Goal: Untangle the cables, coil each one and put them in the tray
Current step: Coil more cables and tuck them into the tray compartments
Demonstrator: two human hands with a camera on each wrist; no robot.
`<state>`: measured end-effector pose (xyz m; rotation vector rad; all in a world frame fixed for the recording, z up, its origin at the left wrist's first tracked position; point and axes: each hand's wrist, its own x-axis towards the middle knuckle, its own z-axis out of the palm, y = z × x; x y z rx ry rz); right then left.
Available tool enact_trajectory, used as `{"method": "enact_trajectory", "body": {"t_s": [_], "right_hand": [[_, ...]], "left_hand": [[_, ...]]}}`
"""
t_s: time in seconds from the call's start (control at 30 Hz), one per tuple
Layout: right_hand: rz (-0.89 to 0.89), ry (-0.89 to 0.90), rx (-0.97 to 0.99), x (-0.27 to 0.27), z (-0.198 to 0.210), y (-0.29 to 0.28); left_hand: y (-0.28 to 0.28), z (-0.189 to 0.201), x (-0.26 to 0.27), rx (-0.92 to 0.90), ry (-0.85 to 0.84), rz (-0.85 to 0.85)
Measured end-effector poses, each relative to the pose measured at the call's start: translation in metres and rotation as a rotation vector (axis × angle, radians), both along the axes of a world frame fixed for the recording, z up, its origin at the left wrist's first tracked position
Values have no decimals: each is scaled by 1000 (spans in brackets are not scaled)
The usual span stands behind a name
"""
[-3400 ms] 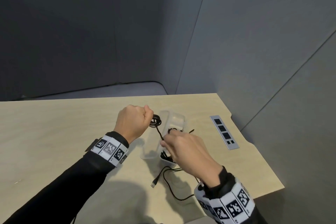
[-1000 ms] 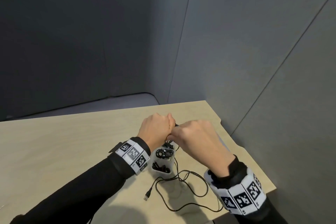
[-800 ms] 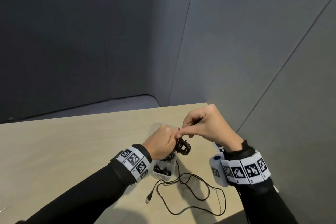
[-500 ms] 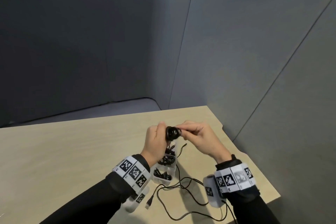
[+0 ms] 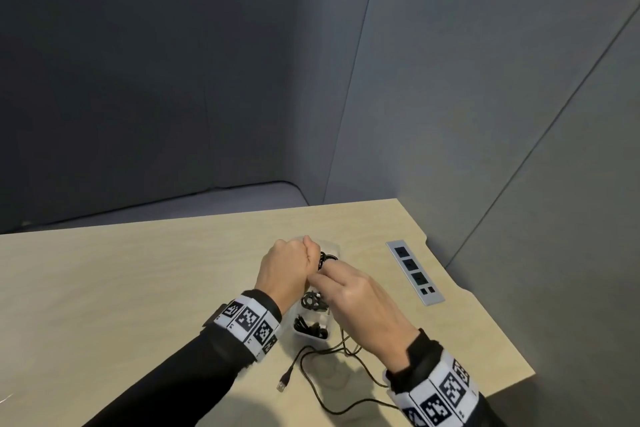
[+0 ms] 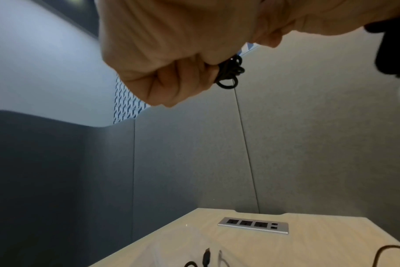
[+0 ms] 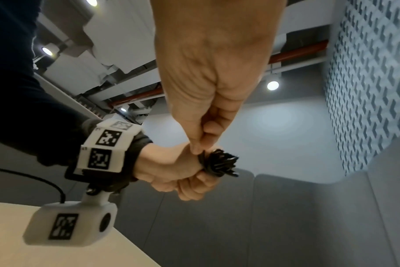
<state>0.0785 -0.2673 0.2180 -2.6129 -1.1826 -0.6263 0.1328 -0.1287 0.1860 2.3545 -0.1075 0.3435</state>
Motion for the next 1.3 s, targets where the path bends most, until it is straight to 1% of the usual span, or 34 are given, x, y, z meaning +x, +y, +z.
{"method": "enact_trajectory", "body": {"t_s": [0.07, 0.17, 0.27, 0.37, 0.43, 0.5, 0.57, 0.67, 0.73, 0.8, 0.87, 0.93, 0.97, 1.03, 1.17, 1.23, 1.3], "right_hand": [[24, 57, 78, 10, 5, -7], [-1, 279, 339, 25, 15, -14], [-117, 584, 511, 33, 7, -16], [-160, 920, 654, 29, -6, -15], [-221, 1093, 665, 26, -17, -15], [-262, 1217, 610, 24, -27, -14], [-258, 1308, 556, 23, -37, -13], [-269, 1305, 477, 24, -48, -11], [-296, 1286, 470, 26, -54, -8], [-321, 1312, 492, 31, -59, -6], [-328, 1327, 476, 37, -66, -3], [-373, 1293, 460, 48, -75, 0], [-414, 1266, 452, 55, -77, 1], [-504, 1192, 421, 71, -80, -1], [-632, 956, 365, 116, -77, -14], [-669, 834, 333, 142, -80, -21], [-679, 748, 285, 163, -86, -24]], "left_hand": [[3, 0, 0, -8, -39, -105], [5, -6, -2, -39, -107, -160], [6, -22, -8, -21, -152, -205], [11, -38, -20, 0, -191, -256], [13, -46, -27, 62, -204, -292], [17, -53, -33, 133, -147, -323], [21, -59, -37, 212, -100, -351], [25, -66, -37, 330, -87, -371], [26, -71, -34, 343, -102, -348], [26, -76, -28, 313, -111, -319], [25, -85, -22, 254, -126, -252], [26, -89, -12, 149, -13, -173], [28, -93, -6, 87, 65, -137], [36, -103, 3, 16, 169, -76], [63, -122, 4, -50, 305, 34], [79, -135, 0, -27, 371, 105], [96, -152, -5, 47, 390, 132]]}}
